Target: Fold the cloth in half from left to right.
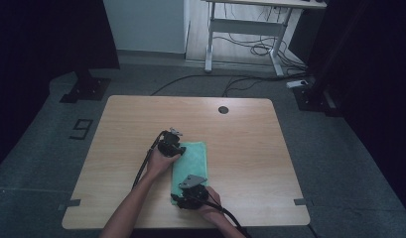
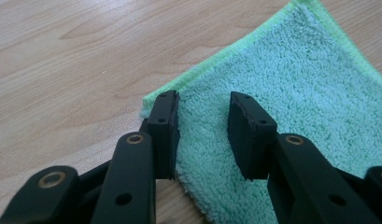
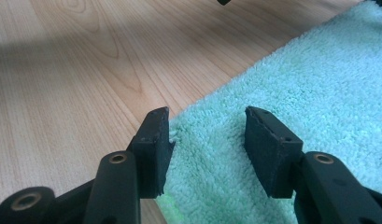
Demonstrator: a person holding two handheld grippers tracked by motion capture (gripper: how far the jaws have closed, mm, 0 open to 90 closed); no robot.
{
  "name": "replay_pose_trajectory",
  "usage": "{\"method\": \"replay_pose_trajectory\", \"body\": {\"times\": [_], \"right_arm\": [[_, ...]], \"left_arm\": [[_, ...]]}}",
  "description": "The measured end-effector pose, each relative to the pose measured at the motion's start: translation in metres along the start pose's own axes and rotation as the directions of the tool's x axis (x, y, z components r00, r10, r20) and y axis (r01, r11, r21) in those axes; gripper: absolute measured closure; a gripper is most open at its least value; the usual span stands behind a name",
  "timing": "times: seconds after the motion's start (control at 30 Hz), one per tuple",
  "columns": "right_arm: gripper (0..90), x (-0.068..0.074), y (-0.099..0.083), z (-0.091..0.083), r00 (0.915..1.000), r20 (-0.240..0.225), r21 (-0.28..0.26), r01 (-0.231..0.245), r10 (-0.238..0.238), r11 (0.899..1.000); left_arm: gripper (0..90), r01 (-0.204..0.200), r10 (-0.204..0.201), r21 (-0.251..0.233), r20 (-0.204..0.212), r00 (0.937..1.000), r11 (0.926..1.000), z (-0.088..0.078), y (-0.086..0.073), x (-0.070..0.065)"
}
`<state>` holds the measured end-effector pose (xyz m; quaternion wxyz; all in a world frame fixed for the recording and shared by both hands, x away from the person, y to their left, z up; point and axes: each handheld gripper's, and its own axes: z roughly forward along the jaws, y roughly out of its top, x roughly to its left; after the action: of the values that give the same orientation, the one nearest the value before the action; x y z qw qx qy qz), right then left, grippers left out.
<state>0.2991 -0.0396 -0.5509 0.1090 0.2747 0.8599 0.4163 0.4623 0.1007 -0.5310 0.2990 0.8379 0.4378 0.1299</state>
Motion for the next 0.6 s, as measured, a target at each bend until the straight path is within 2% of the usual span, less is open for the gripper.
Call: {"method": "replay_pose_trajectory", "body": {"times": [0.43,0.53,0.6], "right_arm": [[50.7,0.0,-0.002,-0.001,0.9999,-0.002,-0.011,-0.012,0.012,1.0],[48.7,-0.005,-0.001,-0.005,0.9982,-0.029,-0.032,-0.054,0.053,0.998],[48.3,-0.01,-0.001,-0.01,0.9977,-0.022,-0.049,-0.065,0.064,0.997]], "left_arm": [[62.4,0.002,-0.002,-0.003,0.008,1.0,1.0,0.0,0.0,0.001],[60.6,0.012,-0.012,-0.011,0.021,0.9997,0.9999,-0.002,-0.001,0.002],[60.5,0.014,-0.013,-0.028,0.031,0.9994,0.9995,-0.007,-0.002,0.002]]}}
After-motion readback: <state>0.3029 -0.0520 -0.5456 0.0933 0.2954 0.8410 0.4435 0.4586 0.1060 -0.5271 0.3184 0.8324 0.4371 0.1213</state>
